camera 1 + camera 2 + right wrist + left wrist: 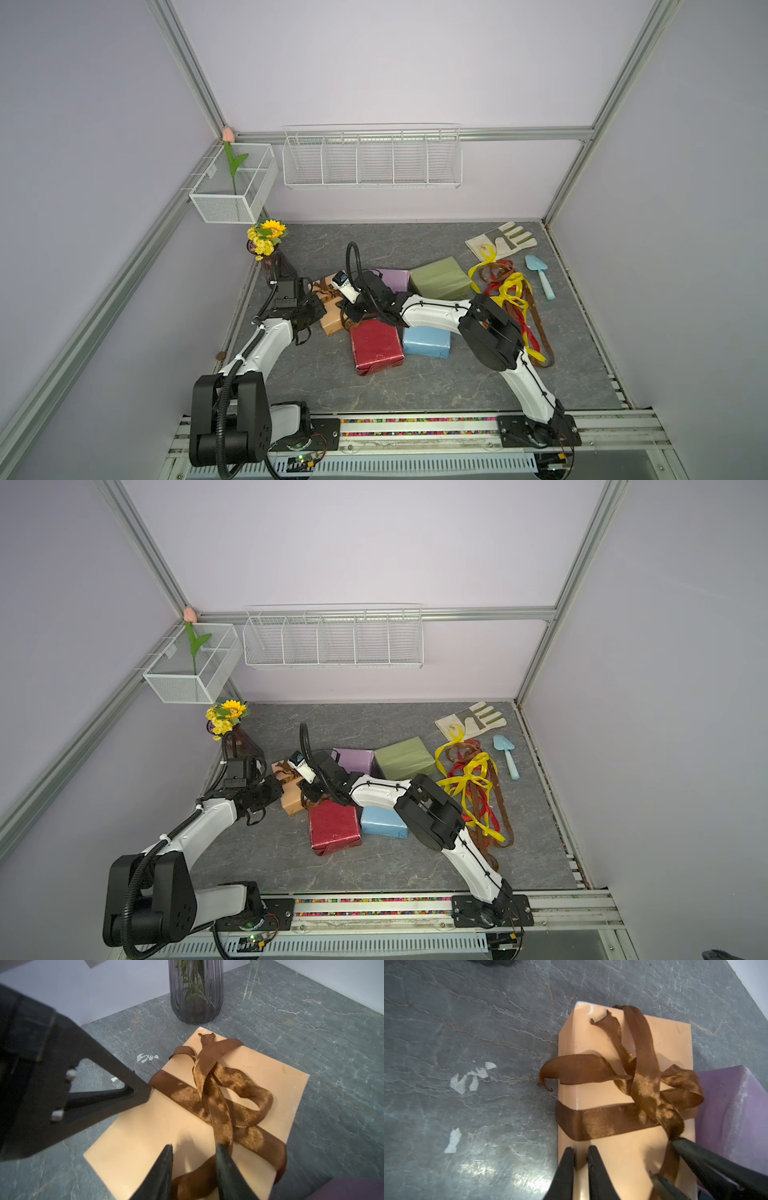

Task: Untie the ribbon bows on the gift boxes
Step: Untie the ribbon from the gift box.

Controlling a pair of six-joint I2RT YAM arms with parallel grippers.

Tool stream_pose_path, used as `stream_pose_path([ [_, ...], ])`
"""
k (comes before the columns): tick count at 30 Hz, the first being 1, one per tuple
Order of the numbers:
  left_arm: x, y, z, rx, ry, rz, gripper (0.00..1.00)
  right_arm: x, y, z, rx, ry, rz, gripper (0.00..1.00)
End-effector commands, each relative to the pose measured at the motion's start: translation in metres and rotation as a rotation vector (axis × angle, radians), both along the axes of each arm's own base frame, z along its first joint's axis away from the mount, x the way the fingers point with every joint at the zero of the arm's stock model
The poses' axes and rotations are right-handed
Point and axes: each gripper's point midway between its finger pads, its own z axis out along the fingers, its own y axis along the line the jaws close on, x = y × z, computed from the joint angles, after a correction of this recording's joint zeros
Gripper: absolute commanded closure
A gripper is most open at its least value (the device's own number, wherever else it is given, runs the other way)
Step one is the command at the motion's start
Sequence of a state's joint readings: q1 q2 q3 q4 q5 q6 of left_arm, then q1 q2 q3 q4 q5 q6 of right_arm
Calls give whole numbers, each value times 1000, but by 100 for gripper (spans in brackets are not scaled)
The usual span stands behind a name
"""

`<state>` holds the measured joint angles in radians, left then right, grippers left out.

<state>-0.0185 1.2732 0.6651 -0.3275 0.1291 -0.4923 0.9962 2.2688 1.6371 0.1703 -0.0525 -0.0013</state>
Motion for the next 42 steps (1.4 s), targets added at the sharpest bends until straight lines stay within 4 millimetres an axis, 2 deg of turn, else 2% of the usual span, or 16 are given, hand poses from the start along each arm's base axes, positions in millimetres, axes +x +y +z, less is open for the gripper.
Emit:
stream_pose_path([
  [1, 0, 1, 6, 5, -5, -5, 85, 5, 0, 27, 50, -64, 11, 61],
  [10, 5, -1, 22, 8, -78, -25, 88, -4, 3, 46, 126, -74, 52, 60],
  [19, 4, 0, 20, 11, -73, -27, 89, -3, -5, 62, 175, -58, 51, 58],
  [25, 4, -1, 18, 5, -68, -31, 89, 17, -9, 48, 100, -52, -23, 58],
  [30, 4, -2, 19, 4, -71, -34, 89, 20, -5, 33, 80, -14, -3, 58],
  [42, 6, -6, 18, -13, -68, -51, 89, 23, -1, 14, 57, 16, -8, 61],
])
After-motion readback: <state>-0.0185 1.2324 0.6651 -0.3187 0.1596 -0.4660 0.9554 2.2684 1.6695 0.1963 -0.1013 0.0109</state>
